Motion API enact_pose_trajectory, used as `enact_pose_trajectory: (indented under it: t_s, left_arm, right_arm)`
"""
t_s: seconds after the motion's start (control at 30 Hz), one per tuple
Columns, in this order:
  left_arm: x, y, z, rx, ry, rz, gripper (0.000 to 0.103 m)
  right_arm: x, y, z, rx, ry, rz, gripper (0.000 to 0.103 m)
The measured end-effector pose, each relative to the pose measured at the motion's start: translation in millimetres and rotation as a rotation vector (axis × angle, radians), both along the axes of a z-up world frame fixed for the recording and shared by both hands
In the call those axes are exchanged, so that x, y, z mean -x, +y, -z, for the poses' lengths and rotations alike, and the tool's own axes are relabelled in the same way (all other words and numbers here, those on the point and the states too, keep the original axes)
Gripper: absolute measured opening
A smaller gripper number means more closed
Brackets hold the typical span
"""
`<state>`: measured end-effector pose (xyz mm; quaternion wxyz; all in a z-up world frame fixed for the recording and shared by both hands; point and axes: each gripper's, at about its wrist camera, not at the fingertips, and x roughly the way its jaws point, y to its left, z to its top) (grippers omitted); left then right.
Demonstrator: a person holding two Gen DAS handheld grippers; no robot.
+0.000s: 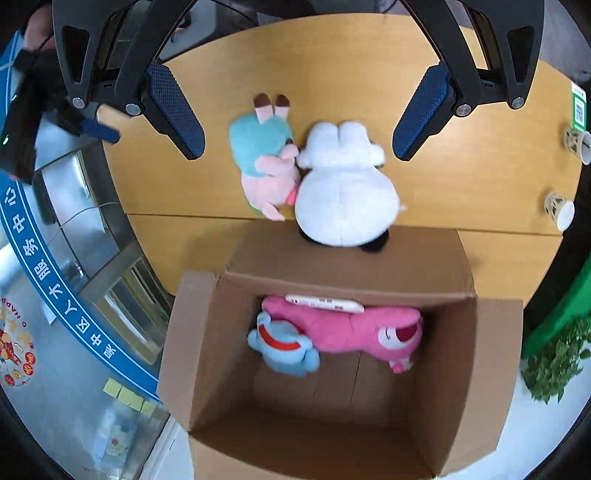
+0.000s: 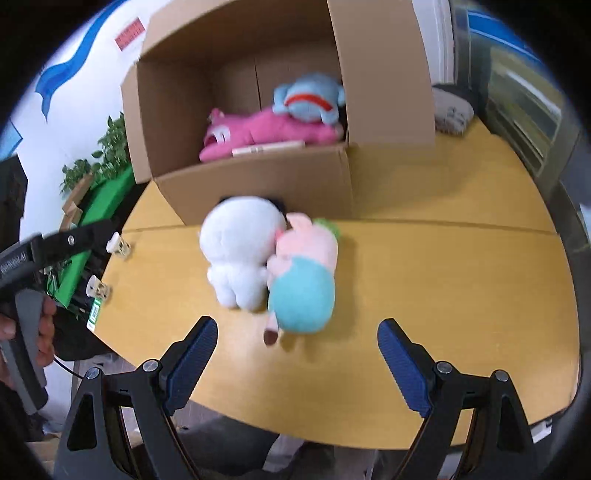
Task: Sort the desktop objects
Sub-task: 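Open both tools to release the blue plush and withdraw to the table, then close the left tool on the white panda plush while the right tool grips it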
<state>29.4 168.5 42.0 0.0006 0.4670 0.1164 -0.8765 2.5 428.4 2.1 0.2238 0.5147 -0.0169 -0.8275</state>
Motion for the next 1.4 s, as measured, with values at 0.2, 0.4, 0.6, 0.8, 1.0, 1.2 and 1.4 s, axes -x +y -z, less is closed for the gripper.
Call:
enact_pose_trajectory:
  t_s: [0.2, 0.4, 0.6, 0.8, 1.0, 1.2, 1.4]
  left_arm:
    - [-1, 19, 10, 0.016, -0.026, 0.016, 0.103]
    - [-5, 24, 11, 0.054, -0.034, 0.012, 0.103]
    - [-18, 13, 15, 0.081, -0.058, -0.016, 0.103]
    - [-15, -12, 22, 0.069, -0.087, -0.022, 0.103]
    - [11, -40, 38, 0.023, -0.113, 0.004, 0.103]
    - [43, -67, 57, -0.037, -0.144, 0.040, 0.103]
    - [76, -91, 87, -0.097, -0.175, 0.102, 0.103]
  right_arm:
    - [-14, -11, 3, -0.039, 0.000, -0.012, 0.089]
    - [-18, -19, 4, -0.076, 0.006, -0.024, 0.089]
    - [-20, -33, 12, -0.067, -0.013, -0.055, 0.089]
    - [-15, -61, 17, -0.087, -0.027, -0.085, 0.088]
    - [1, -82, 22, -0.137, -0.048, -0.067, 0.089]
    - [18, -100, 27, -0.172, -0.084, -0.017, 0.089]
    - [25, -130, 42, -0.144, -0.132, -0.022, 0.089]
